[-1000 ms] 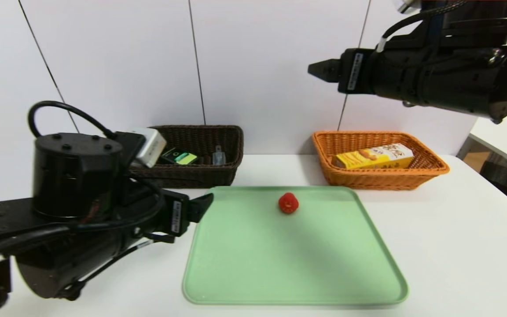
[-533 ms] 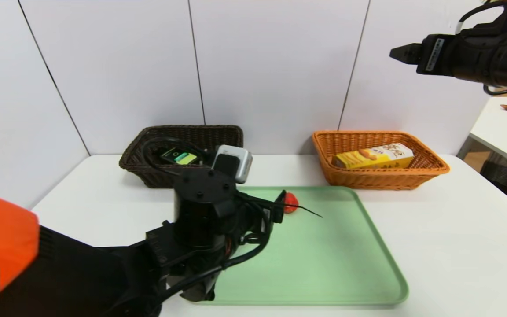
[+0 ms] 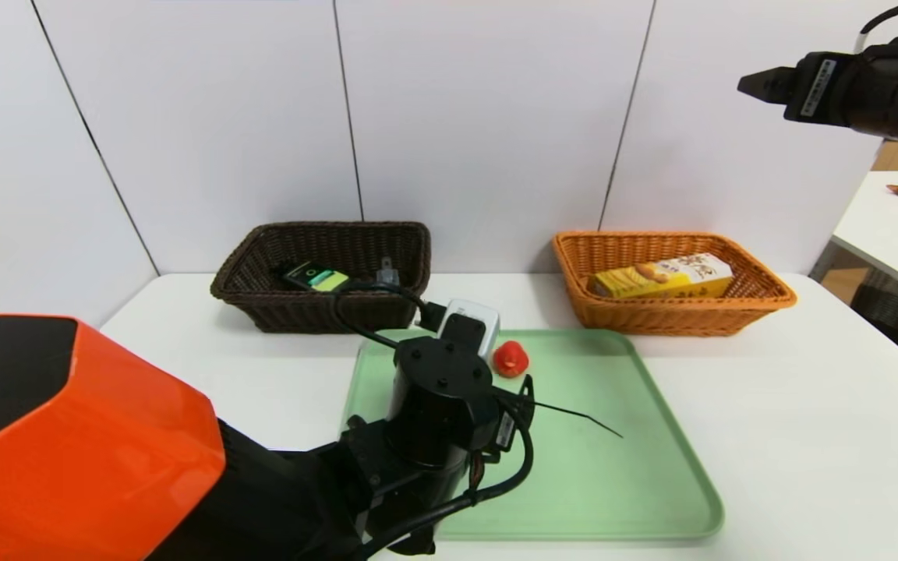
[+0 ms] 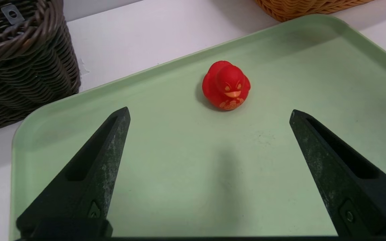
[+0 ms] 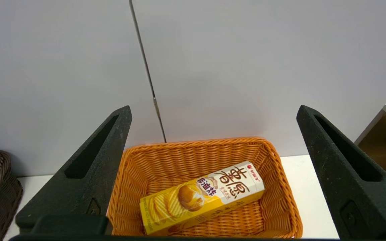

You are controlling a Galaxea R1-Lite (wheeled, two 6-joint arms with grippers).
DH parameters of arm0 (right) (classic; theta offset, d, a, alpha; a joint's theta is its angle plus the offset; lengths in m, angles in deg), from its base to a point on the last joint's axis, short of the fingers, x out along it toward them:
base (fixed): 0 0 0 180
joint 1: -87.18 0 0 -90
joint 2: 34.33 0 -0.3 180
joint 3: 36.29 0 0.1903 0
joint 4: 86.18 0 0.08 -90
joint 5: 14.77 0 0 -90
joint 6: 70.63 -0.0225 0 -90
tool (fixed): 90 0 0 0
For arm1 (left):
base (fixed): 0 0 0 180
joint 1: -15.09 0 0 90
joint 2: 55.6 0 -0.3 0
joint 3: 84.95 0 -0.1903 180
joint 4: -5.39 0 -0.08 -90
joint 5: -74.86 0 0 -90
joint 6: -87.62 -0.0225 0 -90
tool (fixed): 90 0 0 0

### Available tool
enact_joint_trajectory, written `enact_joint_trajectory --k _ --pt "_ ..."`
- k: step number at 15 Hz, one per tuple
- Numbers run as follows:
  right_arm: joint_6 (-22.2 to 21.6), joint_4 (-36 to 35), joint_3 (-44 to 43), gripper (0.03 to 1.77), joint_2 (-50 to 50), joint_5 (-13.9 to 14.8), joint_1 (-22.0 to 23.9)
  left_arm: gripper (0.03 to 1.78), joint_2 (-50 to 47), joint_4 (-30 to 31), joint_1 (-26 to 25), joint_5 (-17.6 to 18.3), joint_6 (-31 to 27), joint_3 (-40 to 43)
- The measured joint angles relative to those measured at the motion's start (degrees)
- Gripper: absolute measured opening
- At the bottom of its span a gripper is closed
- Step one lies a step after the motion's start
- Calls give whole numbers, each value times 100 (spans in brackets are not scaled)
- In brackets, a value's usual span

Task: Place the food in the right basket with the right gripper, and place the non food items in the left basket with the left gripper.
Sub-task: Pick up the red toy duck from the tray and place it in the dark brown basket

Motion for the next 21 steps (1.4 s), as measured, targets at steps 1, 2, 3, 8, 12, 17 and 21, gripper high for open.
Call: enact_joint_trajectory --k 1,2,3,8,12,17,21 --pt "-2 -9 -2 169 0 -6 22 169 71 -33 5 7 0 -116" --pt "-2 -17 -7 169 0 -15 40 169 146 -137 16 18 6 -249" --pt "6 -15 -10 169 0 -20 57 169 215 -267 30 21 24 -369" --pt "17 -22 -49 169 6 -23 189 169 510 -517 57 30 67 -797" --pt "20 -15 -49 169 28 -26 230 169 684 -931 61 82 413 -1097" --pt "22 -15 -38 169 41 -32 256 169 1011 -1067 44 90 494 -1606" --pt "28 -17 -55 169 41 -172 374 169 1251 -1157 2 93 496 -1875"
